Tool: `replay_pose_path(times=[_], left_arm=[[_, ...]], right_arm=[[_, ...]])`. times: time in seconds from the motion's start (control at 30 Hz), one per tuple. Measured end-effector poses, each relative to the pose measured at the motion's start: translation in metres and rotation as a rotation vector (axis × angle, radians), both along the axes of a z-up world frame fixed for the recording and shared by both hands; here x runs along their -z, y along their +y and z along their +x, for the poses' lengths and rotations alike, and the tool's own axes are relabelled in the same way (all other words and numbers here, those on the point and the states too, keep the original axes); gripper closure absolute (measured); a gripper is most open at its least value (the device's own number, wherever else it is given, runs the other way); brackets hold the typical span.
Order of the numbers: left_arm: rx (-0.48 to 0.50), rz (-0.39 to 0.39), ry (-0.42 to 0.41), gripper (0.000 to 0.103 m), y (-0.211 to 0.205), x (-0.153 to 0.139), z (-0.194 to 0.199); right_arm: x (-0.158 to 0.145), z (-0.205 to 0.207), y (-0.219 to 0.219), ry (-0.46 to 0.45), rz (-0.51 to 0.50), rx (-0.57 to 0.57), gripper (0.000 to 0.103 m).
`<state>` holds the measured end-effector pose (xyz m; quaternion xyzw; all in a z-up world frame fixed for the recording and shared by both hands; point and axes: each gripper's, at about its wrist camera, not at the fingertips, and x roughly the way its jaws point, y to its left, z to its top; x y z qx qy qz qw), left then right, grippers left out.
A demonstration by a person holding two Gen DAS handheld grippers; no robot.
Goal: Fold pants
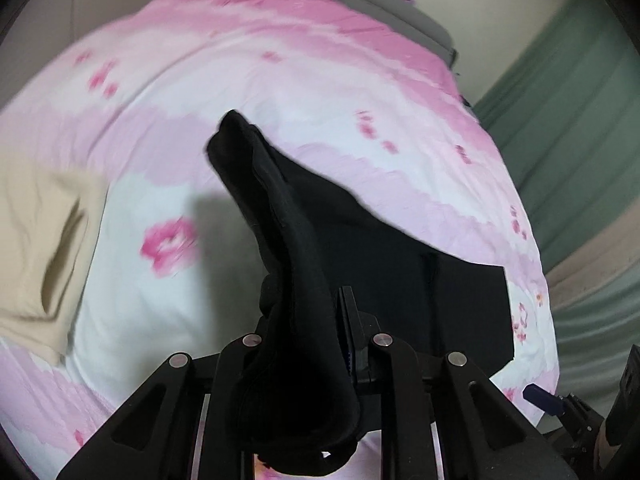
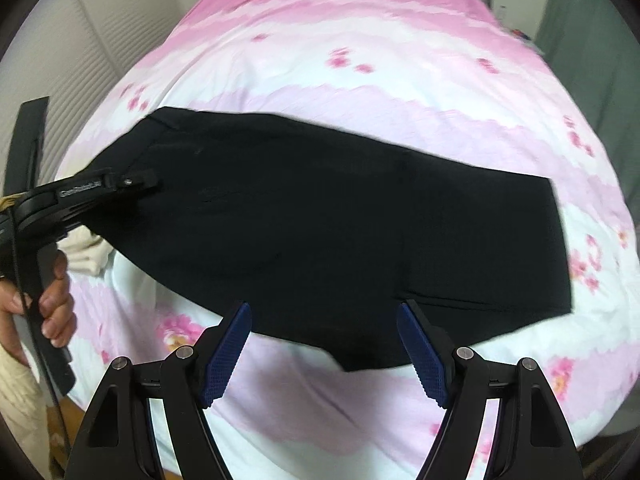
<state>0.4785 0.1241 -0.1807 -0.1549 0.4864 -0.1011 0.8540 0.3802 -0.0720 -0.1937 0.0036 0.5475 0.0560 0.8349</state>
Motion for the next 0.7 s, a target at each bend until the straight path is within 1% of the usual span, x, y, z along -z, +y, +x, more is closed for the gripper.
replay_pose_path(times=[0.1,0.2,0.23,0.33,0.43,0.53,0.7], left_arm=[[0.049,0.038,-0.04,0.082,-0.039,-0.028,-0.001],[0.087,0.063,-0.064,0.083,-0.077,-0.053,-0.005],[0.094,0.067,-0.069,0.083,-0.085,-0.058,-0.008],[0.121,0.089,-0.082,0.083,-0.134,-0.076,-0.01],[0.141,0.086,-0.07,0.083,-0.176,-0.079,-0.007],[0.174,0.097,-0.059,0.083,-0.223,-0.076,-0.004],[0.231,0.112,-0.021,0.083,-0.301,-0.057,0.0]], right_arm=[[-0.015,-0.012,-0.036,-0.026,0.012,0.051,0.027],[-0.026,-0.018,-0.074,-0.052,0.032,0.099,0.027],[-0.029,-0.019,-0.086,-0.059,0.038,0.113,0.027],[-0.035,-0.023,-0.13,-0.08,0.07,0.152,0.027],[-0.038,-0.024,-0.166,-0.09,0.092,0.17,0.027],[-0.04,-0.03,-0.207,-0.104,0.108,0.196,0.027],[-0.035,-0.042,-0.273,-0.103,0.127,0.244,0.027]])
